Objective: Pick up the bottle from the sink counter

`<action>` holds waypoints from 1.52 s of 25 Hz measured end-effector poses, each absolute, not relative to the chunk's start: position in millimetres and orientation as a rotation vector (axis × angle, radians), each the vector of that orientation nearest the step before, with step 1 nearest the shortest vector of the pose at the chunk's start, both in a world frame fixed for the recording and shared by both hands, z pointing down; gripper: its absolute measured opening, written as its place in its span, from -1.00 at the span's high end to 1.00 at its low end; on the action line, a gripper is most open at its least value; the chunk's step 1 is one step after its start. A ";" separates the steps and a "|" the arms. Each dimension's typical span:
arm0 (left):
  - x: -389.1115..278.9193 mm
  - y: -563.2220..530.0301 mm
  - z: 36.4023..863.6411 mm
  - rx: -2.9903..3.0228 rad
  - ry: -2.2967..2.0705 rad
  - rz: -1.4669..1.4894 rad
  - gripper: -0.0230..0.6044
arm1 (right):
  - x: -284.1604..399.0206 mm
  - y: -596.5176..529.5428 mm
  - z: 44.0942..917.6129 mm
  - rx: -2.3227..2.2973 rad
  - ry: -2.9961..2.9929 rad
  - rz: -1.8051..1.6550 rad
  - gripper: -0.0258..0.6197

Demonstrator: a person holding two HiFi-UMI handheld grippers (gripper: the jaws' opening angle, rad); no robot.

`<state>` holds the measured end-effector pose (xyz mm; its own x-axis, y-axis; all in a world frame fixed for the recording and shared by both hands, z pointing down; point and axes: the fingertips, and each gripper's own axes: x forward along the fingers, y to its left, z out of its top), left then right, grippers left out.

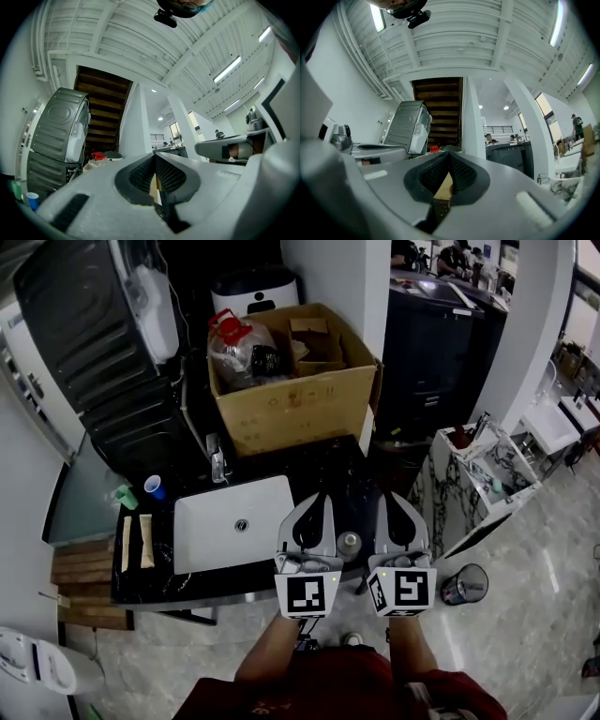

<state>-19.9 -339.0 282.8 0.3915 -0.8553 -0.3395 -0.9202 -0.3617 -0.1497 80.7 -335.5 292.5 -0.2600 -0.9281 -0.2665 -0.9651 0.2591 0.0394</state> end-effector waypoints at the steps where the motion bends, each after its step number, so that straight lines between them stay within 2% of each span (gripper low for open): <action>1: -17.2 -340.3 283.3 -2.342 1.555 0.292 0.92 | 83.3 -337.2 293.0 -1.776 2.337 0.287 0.92; 25: -11.3 -356.4 301.0 -2.334 1.635 0.246 0.92 | 91.0 -360.8 317.8 -1.744 2.404 0.210 0.92; 38: -25.4 -363.0 337.9 -2.357 1.707 0.197 0.92 | 77.0 -371.1 356.4 -1.758 2.488 0.137 0.90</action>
